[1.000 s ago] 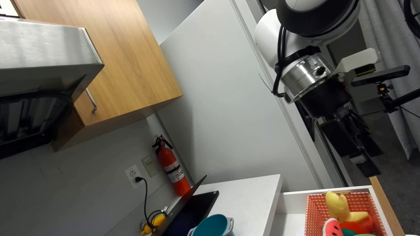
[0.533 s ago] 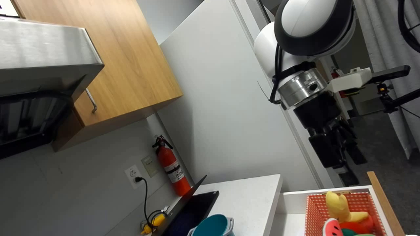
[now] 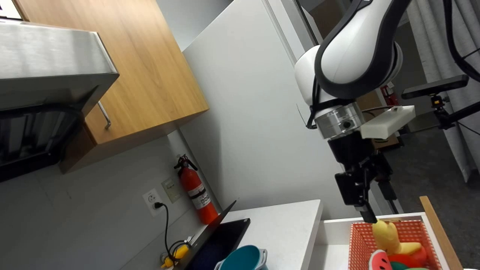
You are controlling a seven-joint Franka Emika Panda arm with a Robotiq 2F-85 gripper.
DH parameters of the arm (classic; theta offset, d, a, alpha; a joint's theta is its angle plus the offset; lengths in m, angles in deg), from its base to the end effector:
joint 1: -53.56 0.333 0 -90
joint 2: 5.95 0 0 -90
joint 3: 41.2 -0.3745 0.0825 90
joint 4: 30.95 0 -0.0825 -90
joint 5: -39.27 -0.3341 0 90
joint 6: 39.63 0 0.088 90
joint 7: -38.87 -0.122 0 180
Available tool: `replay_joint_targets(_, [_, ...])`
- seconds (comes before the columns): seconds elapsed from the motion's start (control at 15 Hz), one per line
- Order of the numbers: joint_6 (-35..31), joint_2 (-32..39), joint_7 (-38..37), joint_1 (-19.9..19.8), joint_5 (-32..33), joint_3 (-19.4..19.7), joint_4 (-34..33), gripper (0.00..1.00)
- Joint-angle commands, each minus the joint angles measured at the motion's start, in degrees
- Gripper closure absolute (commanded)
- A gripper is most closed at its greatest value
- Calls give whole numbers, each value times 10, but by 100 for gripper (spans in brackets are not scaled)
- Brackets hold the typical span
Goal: Place the watermelon and banana inside the blue pot, close the drawer
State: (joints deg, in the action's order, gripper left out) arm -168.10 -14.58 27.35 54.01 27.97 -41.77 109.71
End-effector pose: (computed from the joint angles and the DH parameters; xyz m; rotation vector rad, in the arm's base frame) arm 0.4094 0.0154 0.4266 -2.9618 0.4645 0.1167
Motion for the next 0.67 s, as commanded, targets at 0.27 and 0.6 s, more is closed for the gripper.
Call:
replay_joint_targets(0.27, [-77,92,-64,-8,-13,6,-33,0])
replay_joint_targets(0.6, [-96,142,-91,-11,-20,17,-53,0])
